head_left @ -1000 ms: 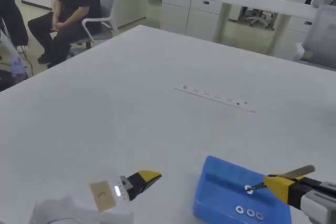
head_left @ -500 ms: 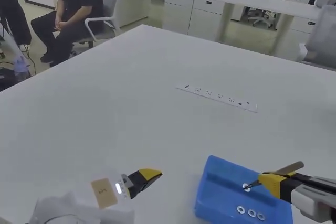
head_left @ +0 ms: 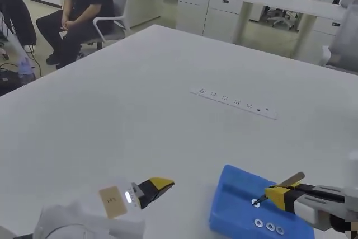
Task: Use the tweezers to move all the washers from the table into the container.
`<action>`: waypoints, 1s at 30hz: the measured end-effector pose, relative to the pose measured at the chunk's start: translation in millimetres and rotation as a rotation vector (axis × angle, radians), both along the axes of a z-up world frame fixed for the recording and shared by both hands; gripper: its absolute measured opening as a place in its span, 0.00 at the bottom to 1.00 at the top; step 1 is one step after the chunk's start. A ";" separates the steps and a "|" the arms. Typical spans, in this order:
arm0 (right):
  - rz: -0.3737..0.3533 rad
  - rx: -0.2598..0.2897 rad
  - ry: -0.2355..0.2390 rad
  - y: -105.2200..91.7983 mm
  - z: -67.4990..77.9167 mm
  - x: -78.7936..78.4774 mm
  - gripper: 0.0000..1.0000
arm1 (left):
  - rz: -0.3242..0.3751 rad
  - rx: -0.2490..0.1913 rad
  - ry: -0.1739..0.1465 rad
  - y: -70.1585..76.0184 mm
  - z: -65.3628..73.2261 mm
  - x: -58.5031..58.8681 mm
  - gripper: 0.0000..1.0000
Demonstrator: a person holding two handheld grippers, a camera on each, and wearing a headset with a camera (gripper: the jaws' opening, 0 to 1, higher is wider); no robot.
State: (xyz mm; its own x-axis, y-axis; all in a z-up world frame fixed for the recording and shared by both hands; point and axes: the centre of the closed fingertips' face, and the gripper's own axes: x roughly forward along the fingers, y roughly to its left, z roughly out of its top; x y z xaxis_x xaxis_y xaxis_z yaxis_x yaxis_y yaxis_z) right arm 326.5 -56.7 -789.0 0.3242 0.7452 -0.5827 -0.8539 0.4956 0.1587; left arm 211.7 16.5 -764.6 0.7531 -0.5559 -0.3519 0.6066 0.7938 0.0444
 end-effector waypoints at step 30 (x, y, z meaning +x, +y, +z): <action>0.081 -0.114 0.057 1.2 -38.9 8.5 0.03 | 0.004 0.000 0.005 0.7 -2.6 1.8 0.75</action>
